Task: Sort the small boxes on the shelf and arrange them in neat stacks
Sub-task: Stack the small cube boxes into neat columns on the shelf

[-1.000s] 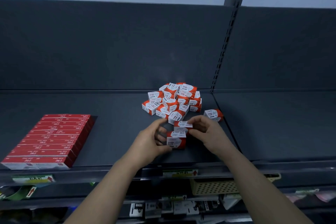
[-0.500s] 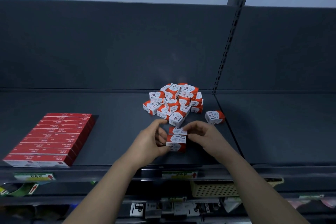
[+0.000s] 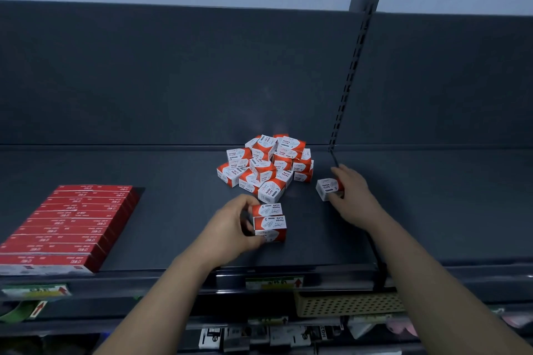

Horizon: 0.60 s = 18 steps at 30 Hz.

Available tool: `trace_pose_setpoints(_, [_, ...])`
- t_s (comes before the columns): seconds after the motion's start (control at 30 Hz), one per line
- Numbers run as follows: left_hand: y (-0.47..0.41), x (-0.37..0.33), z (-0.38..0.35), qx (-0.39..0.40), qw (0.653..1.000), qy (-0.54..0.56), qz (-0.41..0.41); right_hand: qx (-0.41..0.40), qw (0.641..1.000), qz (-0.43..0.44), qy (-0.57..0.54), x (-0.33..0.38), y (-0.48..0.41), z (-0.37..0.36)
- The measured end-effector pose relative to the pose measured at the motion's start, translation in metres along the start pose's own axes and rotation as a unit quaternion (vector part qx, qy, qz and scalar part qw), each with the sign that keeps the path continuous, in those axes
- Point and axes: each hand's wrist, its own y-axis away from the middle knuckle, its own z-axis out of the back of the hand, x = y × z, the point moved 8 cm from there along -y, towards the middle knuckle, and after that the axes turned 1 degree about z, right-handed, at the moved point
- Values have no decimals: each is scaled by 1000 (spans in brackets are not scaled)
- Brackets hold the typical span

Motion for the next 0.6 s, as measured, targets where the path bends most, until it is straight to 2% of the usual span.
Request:
trace_pose_setpoints(0.27, [-7, 2, 3, -6, 1000, -5, 11, 70, 994, -9, -87, 9, 19, -6])
trace_pose_setpoints(0.5, [-7, 7, 2, 4, 1000, -1, 24, 119, 969, 13, -214, 35, 58, -24])
trace_pose_setpoints(0.6, [-6, 12, 4, 2, 999, 16, 39, 150, 963, 17, -225, 41, 68, -28])
